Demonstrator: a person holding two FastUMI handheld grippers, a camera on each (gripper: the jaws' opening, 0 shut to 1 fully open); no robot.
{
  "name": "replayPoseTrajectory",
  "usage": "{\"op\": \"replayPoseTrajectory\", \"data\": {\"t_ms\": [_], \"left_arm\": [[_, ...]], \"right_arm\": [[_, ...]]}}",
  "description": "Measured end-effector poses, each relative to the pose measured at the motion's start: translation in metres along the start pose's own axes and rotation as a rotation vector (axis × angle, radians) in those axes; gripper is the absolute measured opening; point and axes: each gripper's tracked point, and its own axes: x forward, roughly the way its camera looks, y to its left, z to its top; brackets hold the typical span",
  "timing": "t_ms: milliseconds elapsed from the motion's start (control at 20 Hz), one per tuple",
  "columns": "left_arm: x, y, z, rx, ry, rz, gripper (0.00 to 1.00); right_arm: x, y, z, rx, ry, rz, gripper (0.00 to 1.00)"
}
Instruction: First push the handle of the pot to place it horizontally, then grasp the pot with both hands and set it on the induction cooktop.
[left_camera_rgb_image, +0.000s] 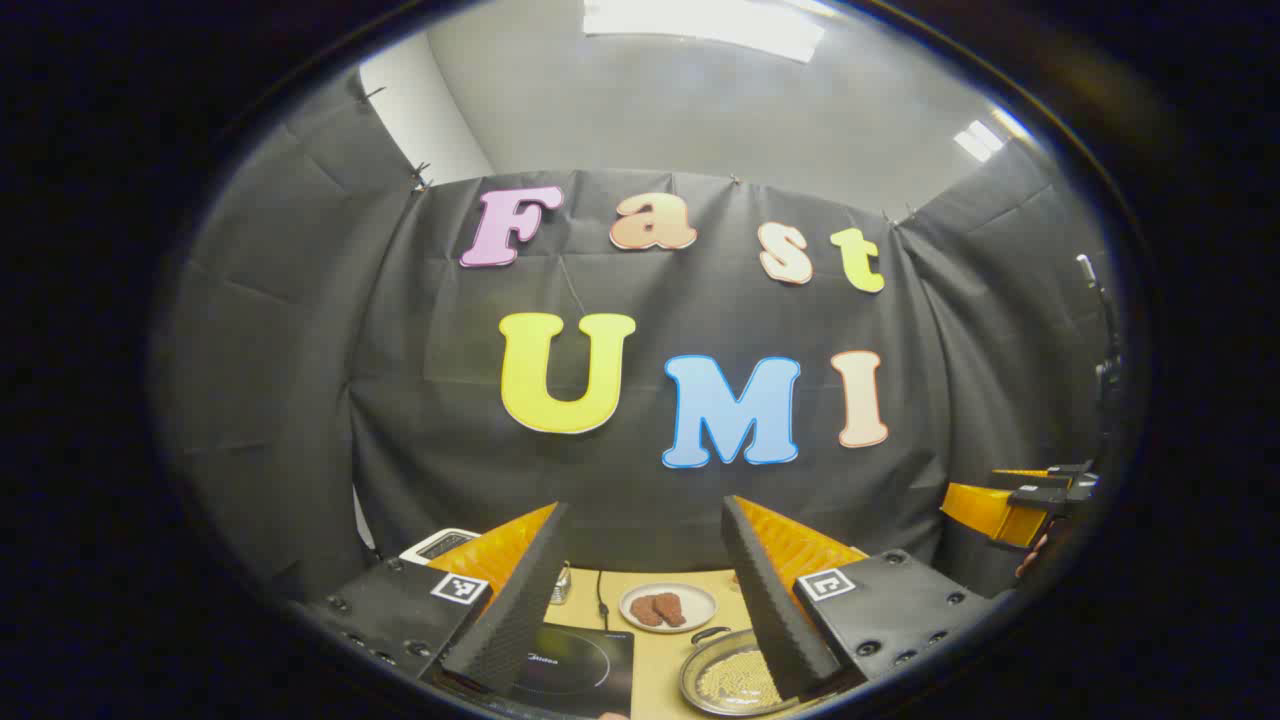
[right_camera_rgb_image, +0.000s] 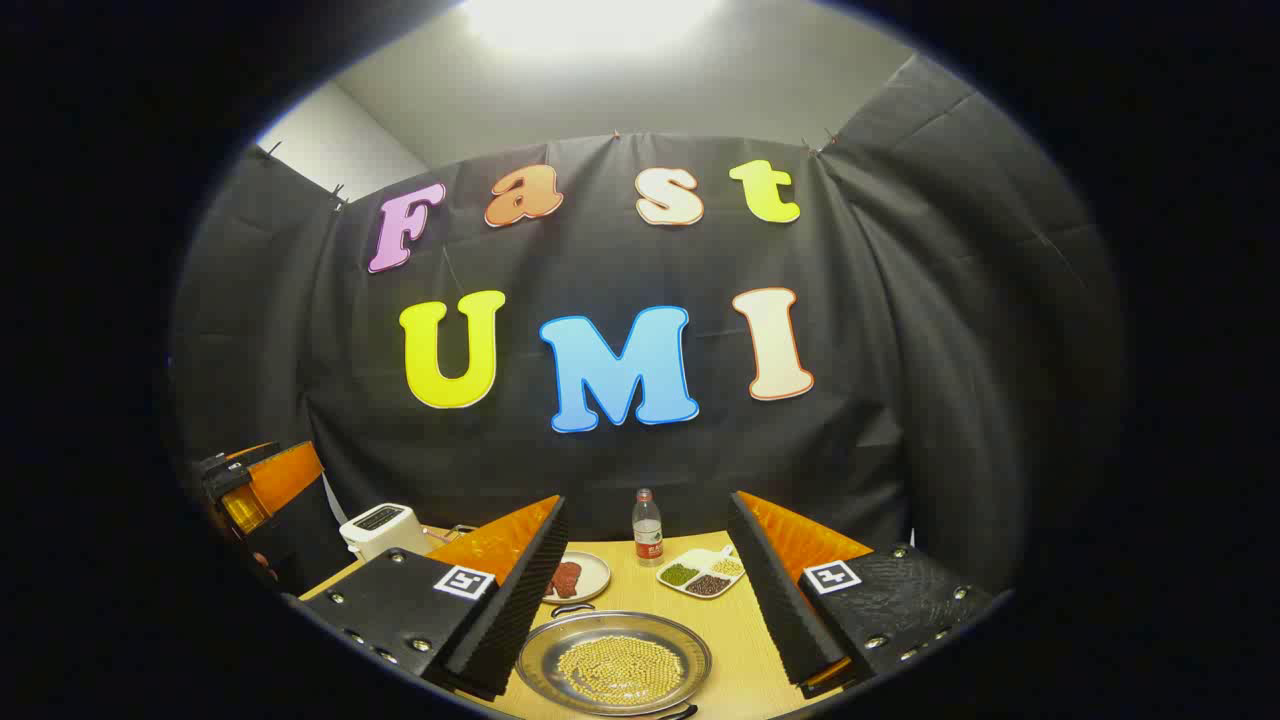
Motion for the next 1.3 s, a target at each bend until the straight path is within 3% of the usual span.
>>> {"op": "replayPoseTrajectory", "data": {"t_ms": [950,1000,1100,1200,1300], "left_arm": [[-0.007,0.001,0.007,-0.003,-0.011,-0.011,0.99],[-0.006,0.001,0.007,-0.004,-0.011,-0.011,0.97],[-0.007,0.001,0.006,-0.005,-0.009,-0.013,0.97],[-0.007,0.002,0.004,-0.002,-0.008,-0.012,0.97],[-0.005,0.004,0.000,0.000,-0.002,-0.013,0.97]], "right_arm": [[-0.006,0.009,0.007,-0.016,-0.006,0.011,0.96],[-0.006,0.010,0.005,-0.017,-0.004,0.012,1.00],[-0.006,0.009,0.002,-0.017,0.005,0.010,0.91],[-0.007,0.009,-0.004,-0.018,0.017,0.009,0.96],[-0.007,0.007,-0.012,-0.014,0.037,0.003,0.84]]}}
